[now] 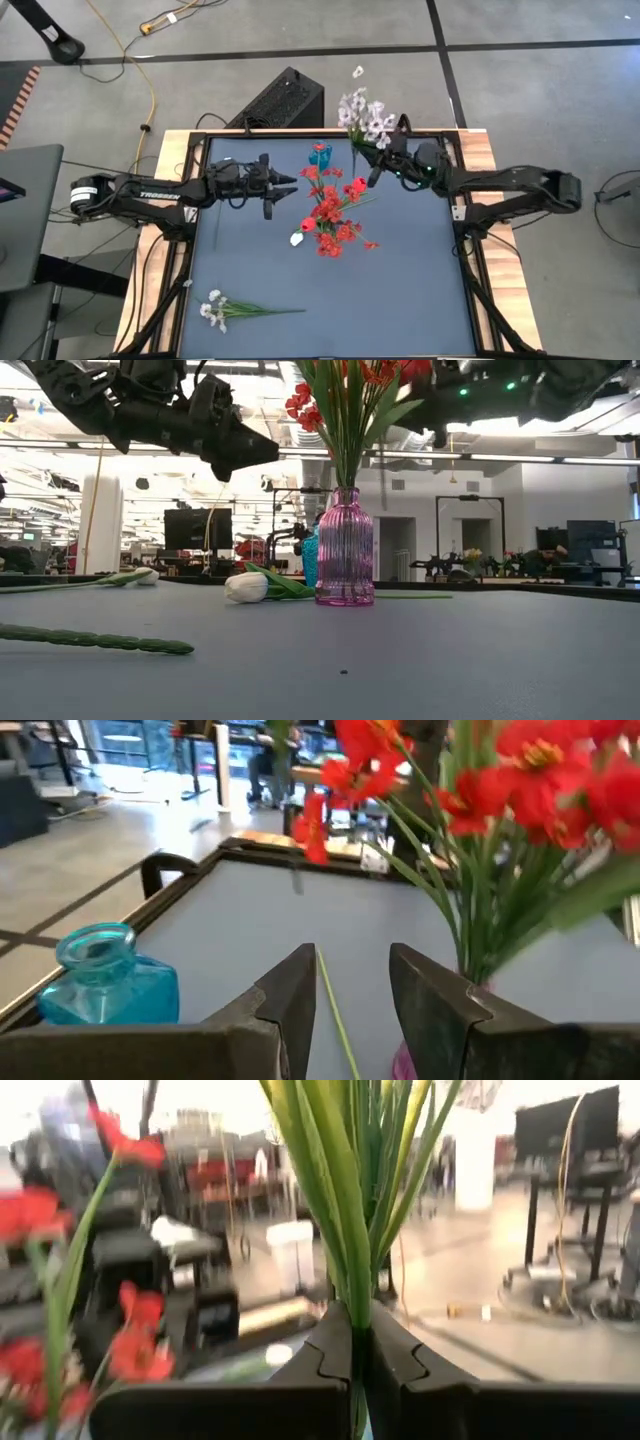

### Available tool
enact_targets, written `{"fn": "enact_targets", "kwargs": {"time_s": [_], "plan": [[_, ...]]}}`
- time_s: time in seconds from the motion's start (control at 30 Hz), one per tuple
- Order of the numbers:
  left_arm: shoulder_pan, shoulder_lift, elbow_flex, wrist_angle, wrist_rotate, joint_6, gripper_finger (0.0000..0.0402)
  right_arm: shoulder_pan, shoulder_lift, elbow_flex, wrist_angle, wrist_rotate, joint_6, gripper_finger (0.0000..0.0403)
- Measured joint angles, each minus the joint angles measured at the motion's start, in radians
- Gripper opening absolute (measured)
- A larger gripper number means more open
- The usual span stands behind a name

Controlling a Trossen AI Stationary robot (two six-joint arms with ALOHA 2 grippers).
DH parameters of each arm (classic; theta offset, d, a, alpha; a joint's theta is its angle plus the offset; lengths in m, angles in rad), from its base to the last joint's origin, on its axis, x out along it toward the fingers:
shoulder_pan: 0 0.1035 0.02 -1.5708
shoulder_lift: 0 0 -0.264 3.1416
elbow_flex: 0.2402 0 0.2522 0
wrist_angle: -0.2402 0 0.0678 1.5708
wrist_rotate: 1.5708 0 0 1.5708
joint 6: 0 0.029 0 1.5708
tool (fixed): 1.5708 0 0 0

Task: Sort flowers into vase by color
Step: Put the top white flowers into the blue vase

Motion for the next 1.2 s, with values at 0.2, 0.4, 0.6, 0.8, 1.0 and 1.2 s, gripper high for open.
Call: {"fn": "enact_targets", "kwargs": {"time_s": [0.2, 0.4, 0.6, 0.8, 1.0, 1.2], "plan": [[0.000, 0.000, -0.034, -0.042, 0.023, 0.098, 0.0119, -0.053, 0.166, 0.036, 0.253, -0.001, 0.035, 0.0030], [0.012, 0.000, -0.168, 0.167, 0.014, 0.131, 0.0119, -0.115, 0.314, 0.124, 0.319, -0.056, 0.085, 0.0030], [0.026, -0.001, -0.225, 0.243, -0.002, 0.123, 0.0119, -0.135, 0.411, 0.223, 0.330, -0.083, 0.087, 0.0030], [0.025, -0.001, -0.228, 0.230, 0.003, 0.128, 0.0119, -0.143, 0.473, 0.276, 0.323, -0.106, 0.087, 0.0031], [0.025, -0.001, -0.228, 0.204, 0.025, 0.130, 0.0119, -0.145, 0.482, 0.300, 0.327, -0.106, 0.043, 0.0031], [0.025, -0.001, -0.228, 0.191, 0.025, 0.125, 0.0119, -0.167, 0.481, 0.304, 0.319, -0.106, 0.037, 0.0032]]}}
